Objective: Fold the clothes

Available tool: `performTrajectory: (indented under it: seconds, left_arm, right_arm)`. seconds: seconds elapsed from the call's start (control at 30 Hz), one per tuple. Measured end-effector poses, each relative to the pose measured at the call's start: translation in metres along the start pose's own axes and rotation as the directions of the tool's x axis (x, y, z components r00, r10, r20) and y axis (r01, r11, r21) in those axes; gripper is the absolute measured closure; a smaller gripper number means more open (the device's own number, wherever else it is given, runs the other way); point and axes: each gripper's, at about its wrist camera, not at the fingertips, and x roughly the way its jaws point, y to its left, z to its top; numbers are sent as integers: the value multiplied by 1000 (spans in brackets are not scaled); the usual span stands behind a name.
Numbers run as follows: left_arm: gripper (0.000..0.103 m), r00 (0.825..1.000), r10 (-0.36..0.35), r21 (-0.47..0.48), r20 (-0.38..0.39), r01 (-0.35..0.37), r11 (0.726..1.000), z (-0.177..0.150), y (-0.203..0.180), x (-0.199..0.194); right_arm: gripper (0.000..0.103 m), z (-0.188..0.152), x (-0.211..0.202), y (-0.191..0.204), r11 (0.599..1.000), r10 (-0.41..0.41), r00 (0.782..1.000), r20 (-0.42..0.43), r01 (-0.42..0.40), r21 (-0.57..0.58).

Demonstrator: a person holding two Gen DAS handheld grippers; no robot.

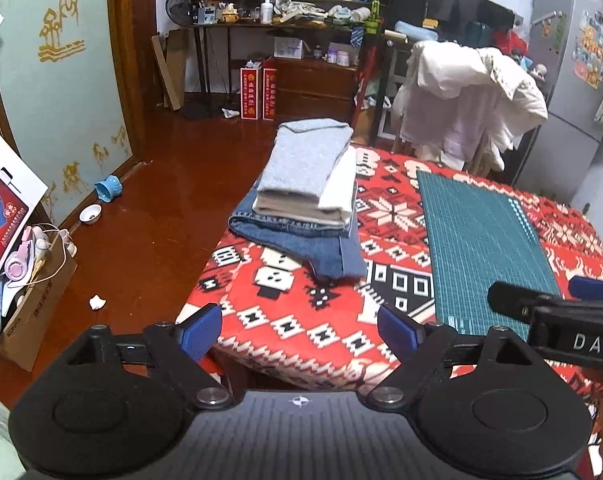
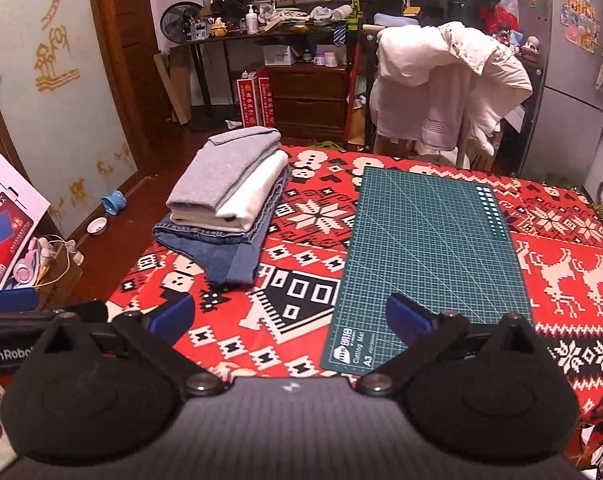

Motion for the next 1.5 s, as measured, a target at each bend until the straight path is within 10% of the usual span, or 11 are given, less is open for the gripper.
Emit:
performTrajectory:
  seconds: [0.37,0.5,1.5]
  left_arm:
    - [17,998,56,-4,-9,-56,998,-19,-1,-18]
    - [2,999,45,-4,-20,-45,999,-20,-2,-24]
    - [2,996,87,8,5,-87,996,-21,-6,-46]
  right_arm:
    - [1,-14,-18,-7,999,-36,999,-6,36,22]
    - [1,-18,-24,-5,999,-38,999,-16,39,10]
    - [0,-11,-41,5,1000,-14,999,-40,13,-11]
